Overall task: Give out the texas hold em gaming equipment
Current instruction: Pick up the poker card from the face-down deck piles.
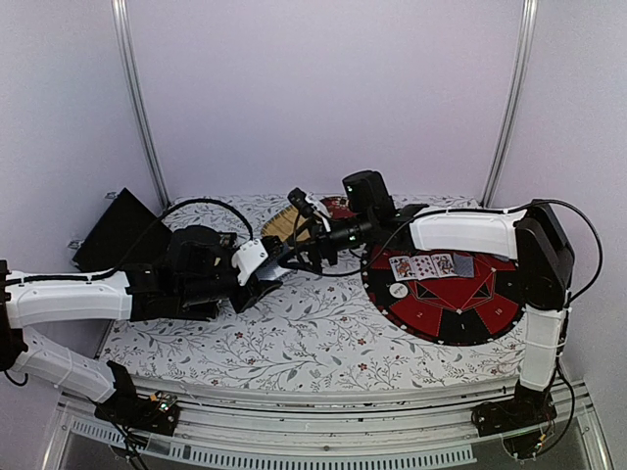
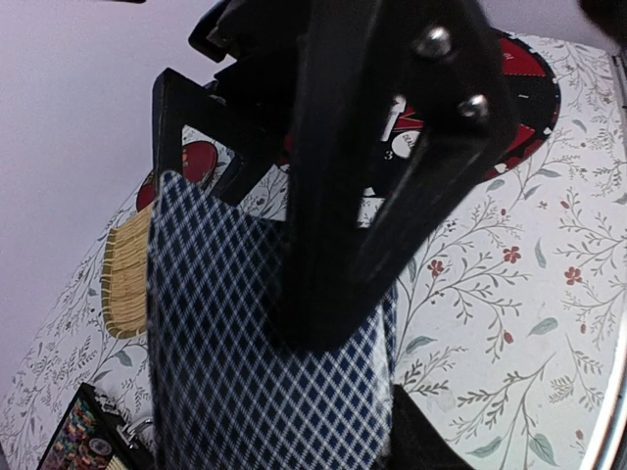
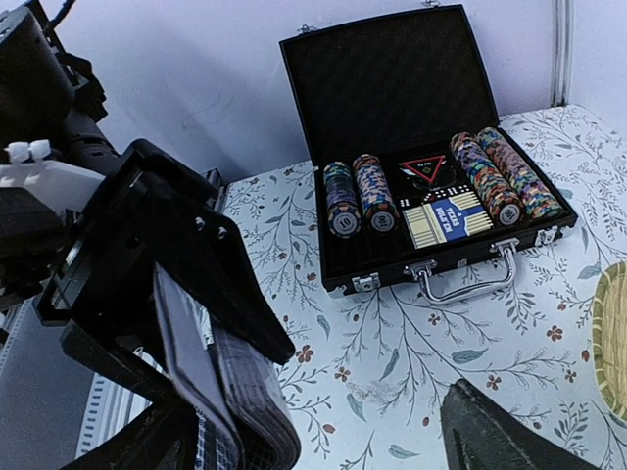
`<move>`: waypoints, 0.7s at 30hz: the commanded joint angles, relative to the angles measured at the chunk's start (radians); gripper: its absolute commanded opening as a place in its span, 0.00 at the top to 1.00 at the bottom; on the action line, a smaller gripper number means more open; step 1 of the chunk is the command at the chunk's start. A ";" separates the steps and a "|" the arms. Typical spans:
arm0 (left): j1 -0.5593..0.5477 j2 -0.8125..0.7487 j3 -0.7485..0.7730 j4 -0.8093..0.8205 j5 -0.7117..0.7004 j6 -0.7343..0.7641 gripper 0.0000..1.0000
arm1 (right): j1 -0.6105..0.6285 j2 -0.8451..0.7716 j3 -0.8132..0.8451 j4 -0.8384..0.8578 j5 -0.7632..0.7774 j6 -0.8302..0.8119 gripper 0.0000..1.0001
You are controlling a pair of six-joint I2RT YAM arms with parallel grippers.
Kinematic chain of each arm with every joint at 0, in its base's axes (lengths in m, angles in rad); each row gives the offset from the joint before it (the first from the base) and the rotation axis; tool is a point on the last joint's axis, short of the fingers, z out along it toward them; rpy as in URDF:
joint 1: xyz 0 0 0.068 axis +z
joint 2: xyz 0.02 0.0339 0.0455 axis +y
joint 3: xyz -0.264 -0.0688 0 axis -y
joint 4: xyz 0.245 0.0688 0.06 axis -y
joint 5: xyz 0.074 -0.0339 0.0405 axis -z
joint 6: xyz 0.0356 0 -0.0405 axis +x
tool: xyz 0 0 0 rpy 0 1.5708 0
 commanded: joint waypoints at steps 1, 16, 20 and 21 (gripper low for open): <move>-0.004 0.003 0.026 0.033 0.002 0.002 0.56 | 0.000 0.028 0.051 -0.044 0.059 -0.036 0.19; -0.004 0.009 0.017 0.038 -0.005 0.001 0.56 | -0.002 -0.060 0.038 -0.173 0.100 -0.128 0.56; -0.003 0.014 0.017 0.036 -0.008 0.005 0.56 | -0.002 -0.084 0.036 -0.202 0.117 -0.142 0.58; -0.003 0.015 0.017 0.036 -0.008 0.005 0.56 | -0.002 -0.088 0.037 -0.213 0.117 -0.147 0.59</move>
